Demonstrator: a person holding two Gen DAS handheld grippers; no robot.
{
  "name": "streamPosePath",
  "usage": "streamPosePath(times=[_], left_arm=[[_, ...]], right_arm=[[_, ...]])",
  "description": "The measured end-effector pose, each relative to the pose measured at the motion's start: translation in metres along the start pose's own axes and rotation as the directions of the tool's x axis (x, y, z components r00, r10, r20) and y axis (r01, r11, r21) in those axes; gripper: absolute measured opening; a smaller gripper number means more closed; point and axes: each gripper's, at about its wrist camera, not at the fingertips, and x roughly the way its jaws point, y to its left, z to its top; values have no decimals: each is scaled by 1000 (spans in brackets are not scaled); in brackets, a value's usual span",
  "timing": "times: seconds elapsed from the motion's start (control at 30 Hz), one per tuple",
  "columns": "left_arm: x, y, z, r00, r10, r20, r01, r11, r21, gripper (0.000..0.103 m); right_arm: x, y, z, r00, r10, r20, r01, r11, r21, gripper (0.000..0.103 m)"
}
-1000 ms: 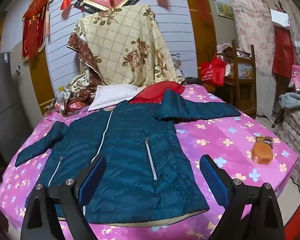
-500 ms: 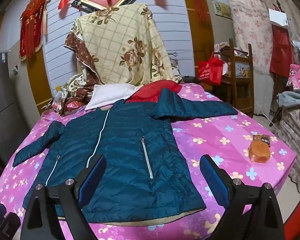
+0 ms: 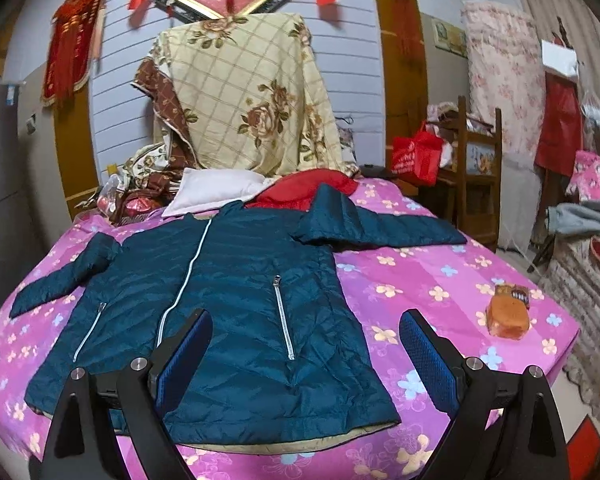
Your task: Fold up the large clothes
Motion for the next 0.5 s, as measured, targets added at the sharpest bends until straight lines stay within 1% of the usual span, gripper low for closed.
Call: streamPosePath(times=[0.07,0.23,0.27,0.4,0.5], left_arm=[[4,4,0,1000,19,-14,-19,1000,9,90],[21,17,-2,995,42,-94,-41,999,10,90],[23,14,-3,993,47,-113,-46,999,11,90],[35,21,-7,984,31,-175,-30,1000,6,90],[41,24,-10,980,17,-200,-16,1000,5,90]], right_arm=[[0,6,-2,1000,6,-4,-6,1000,-22,93],[3,10,-5,999,14,-31,-15,999,-43,93],[4,10,-5,999,17,-37,-18,999,-41,93],[11,8,-9,997,33,-75,-35,999,-28,93],[14,8,-11,995,43,-92,-46,999,-27,93]])
